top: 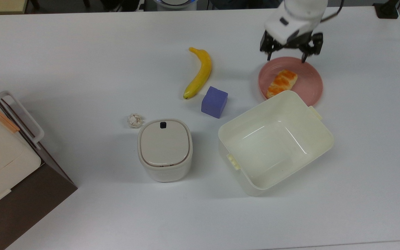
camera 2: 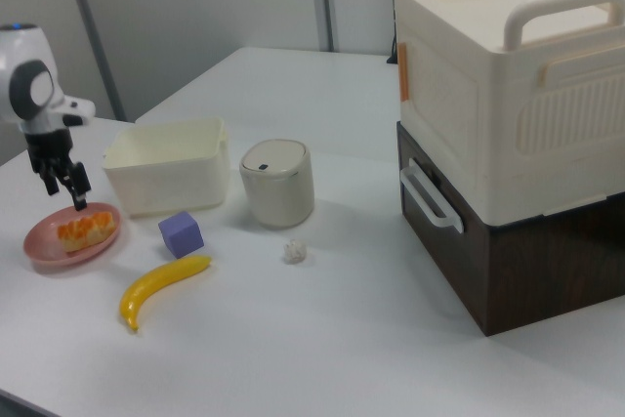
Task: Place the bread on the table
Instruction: 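Lower the gripper and close it on the orange-topped bread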
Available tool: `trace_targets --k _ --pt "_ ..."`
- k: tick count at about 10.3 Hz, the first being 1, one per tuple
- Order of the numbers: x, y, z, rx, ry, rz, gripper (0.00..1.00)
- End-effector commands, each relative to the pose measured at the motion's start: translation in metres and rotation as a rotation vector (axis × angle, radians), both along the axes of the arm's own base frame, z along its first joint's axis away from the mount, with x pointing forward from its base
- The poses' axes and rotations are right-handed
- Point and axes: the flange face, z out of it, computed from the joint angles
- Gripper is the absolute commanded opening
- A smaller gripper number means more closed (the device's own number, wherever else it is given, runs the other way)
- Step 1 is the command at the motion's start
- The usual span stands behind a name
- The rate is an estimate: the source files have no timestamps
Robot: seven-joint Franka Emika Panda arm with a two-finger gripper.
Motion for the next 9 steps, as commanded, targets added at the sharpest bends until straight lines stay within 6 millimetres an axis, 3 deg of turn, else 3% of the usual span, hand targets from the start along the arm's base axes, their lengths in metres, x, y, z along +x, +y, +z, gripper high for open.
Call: trace_targets --k 1,2,4,7,8,9 --pt "0.013 0.002 -0.048 -0.052 -0.03 -0.039 1.0" --pt "0.014 0.002 -0.057 -0.066 -0.028 -0.037 1.0" --pt "0.005 0.024 -0.087 -0.102 -0.021 -0.007 1.0" --pt "0.003 0.034 -0.091 -0.102 -0.055 -0.034 0.98" --pt "0.004 0.035 -0.093 -0.105 -0.055 -0.055 0.9" --pt "0.005 0.035 -0.092 -0.106 -0.062 -0.054 0.65"
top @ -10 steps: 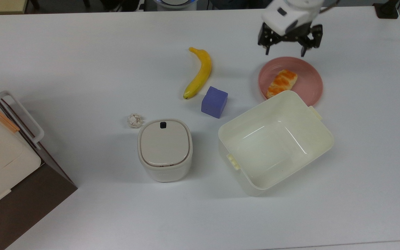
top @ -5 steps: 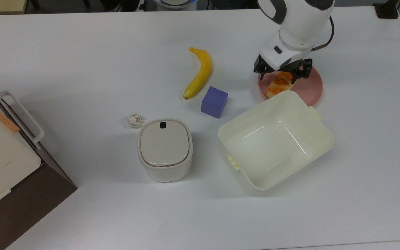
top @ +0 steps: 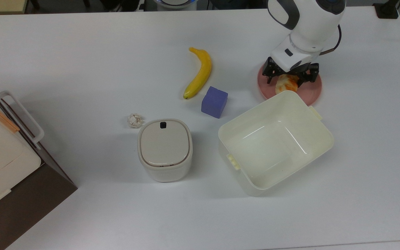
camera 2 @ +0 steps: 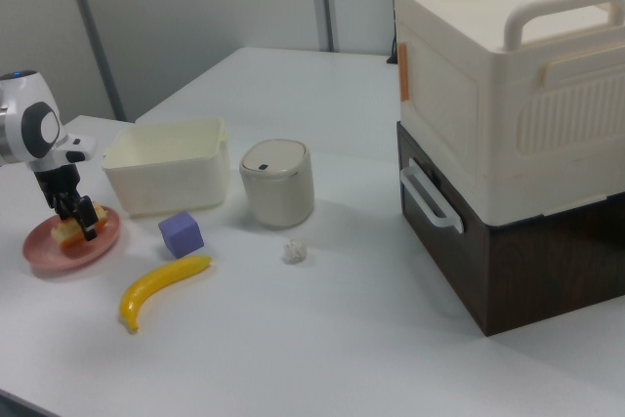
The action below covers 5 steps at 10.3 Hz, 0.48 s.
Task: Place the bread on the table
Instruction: 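Lower the gripper and close it on the orange-topped bread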
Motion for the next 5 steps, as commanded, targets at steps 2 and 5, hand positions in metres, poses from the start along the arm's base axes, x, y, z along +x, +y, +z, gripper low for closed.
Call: trace_targets --k 2,5 --pt "0.002 0.008 0.011 -0.012 -0.045 -0.021 0.0" --pt "0.005 0.001 0.064 -0.005 -0.074 -0.039 0.0"
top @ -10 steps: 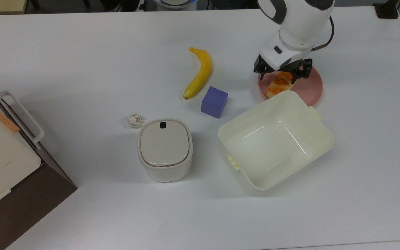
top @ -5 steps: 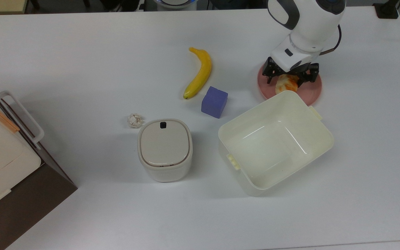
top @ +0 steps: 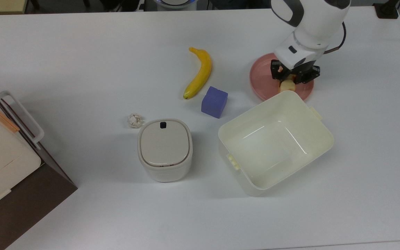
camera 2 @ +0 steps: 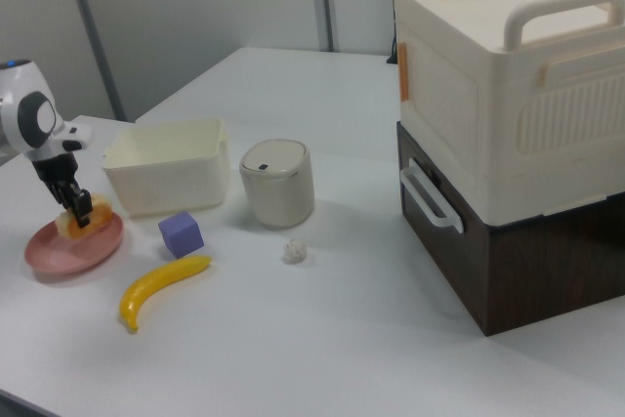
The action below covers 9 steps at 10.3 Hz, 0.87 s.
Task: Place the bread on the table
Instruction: 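Lift the bread off the plate and carry it toward the banana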
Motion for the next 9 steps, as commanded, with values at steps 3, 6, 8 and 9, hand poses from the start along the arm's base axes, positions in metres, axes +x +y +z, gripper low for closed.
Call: trace_targets --k 3,6,8,9 --pt "0.0 -0.08 0.112 -0.083 0.11 0.09 0.0" --pt "0.024 -0.191 0.091 -0.125 0.243 0.149 0.0" --pt "0.04 -0.272 0.081 -0.115 0.28 0.143 0.0" --pt "0.042 -0.3 0.07 -0.107 0.298 0.134 0.0"
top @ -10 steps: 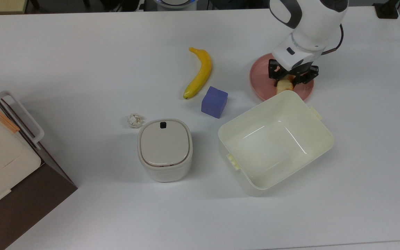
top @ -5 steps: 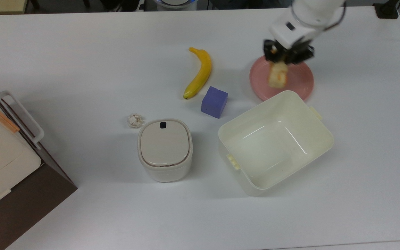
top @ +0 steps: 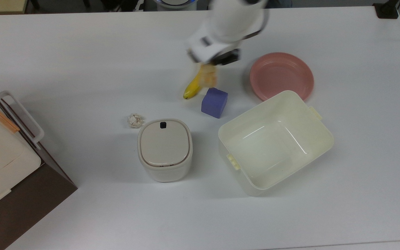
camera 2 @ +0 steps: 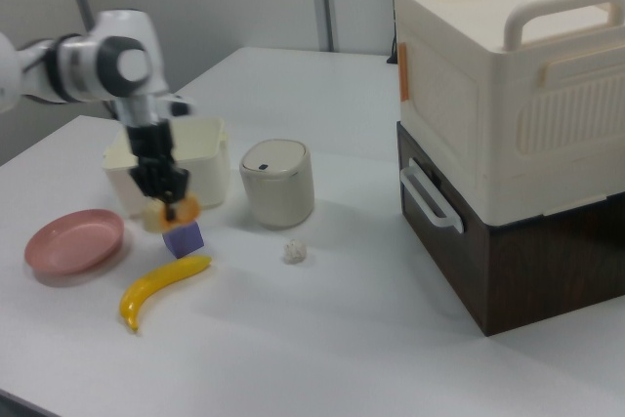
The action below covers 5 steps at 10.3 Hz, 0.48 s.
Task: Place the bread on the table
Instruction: 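Lift the bread off the plate and carry it toward the banana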
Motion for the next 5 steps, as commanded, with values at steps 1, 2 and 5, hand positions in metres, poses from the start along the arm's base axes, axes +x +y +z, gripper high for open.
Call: trace_targets --k 1,2,5 --pt "0.002 -0.077 -0.027 0.011 0.048 -0.007 0.03" --pt "0.005 -0.089 -0.036 0.017 0.042 -0.025 0.17" --pt "0.013 -0.113 -0.043 0.024 0.013 -0.061 1.0"
